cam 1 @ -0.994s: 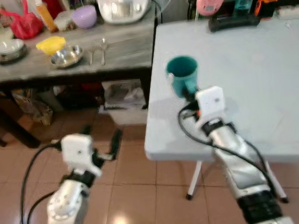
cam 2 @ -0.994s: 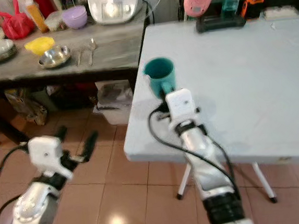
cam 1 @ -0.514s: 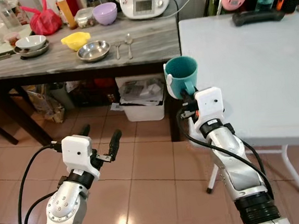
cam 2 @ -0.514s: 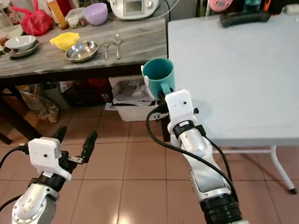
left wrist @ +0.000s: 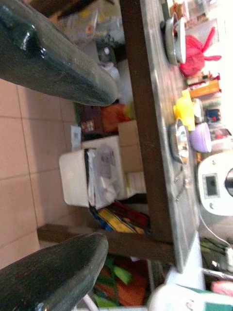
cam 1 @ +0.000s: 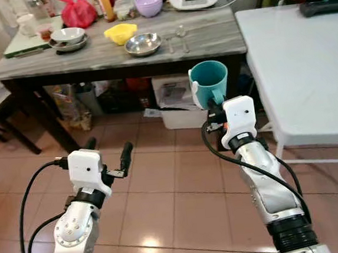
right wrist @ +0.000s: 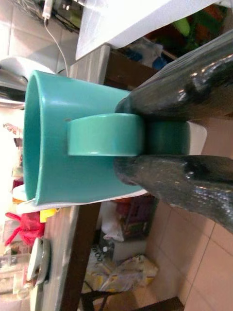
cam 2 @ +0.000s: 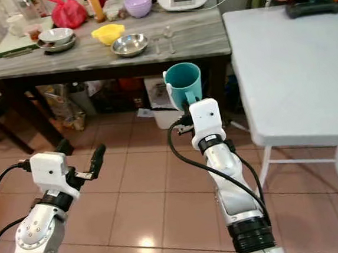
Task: Setting the table
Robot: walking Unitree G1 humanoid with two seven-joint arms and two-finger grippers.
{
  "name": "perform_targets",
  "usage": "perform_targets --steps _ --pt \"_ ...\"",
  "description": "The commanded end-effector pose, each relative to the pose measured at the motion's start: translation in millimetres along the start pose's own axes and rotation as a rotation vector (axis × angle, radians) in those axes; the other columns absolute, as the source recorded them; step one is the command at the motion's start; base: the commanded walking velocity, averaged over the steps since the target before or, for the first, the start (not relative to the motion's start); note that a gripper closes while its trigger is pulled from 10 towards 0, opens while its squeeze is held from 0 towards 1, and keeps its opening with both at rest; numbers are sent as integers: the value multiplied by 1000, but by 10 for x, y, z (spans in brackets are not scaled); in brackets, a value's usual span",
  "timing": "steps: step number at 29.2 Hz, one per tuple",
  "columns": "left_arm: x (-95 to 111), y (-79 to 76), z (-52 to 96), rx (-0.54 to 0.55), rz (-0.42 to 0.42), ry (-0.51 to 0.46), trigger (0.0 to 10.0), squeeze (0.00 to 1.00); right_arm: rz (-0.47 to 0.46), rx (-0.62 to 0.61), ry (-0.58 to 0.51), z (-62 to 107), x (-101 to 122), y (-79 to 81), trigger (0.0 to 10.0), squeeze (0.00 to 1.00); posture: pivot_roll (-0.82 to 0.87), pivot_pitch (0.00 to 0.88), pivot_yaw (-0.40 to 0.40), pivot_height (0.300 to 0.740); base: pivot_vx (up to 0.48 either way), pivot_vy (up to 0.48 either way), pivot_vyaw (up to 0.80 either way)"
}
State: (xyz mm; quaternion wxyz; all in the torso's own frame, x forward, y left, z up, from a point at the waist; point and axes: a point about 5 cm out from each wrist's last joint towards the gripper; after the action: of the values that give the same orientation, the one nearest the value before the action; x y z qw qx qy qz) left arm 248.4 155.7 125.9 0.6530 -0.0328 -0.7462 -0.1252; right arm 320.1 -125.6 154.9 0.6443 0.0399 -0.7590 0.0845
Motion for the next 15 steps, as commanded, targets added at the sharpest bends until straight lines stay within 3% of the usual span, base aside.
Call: perform_targets --steps 1,7,10,15 --pt "-9 43 15 -5 -4 8 10000 0 -2 5 -35 -29 85 15 10000 0 -53 87 92 740 0 0 0" --pt "-3 47 2 -2 0 -1 10000 0 3 4 -38 -42 87 6 10000 0 -55 81 90 740 131 0 0" --pt "-5 45 2 -3 -7 1 10000 0 2 4 -37 -45 84 1 10000 0 -55 79 90 740 374 0 0" --pt "-7 47 -9 -5 -8 0 10000 0 2 5 -40 -52 91 -2 10000 0 -58 75 90 740 464 0 -446"
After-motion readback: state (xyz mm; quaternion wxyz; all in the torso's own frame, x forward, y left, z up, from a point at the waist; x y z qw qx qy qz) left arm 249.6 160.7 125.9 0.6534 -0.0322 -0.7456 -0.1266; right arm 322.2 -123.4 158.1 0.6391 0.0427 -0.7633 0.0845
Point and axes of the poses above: a point about 5 cm out from each wrist's last joint towards the gripper, its own z axis pointing back from the gripper into the wrist, its own x axis along the axis of the wrist's last joint, y = z × x, and after that the axes turned 7 degrees about -z, right-handed
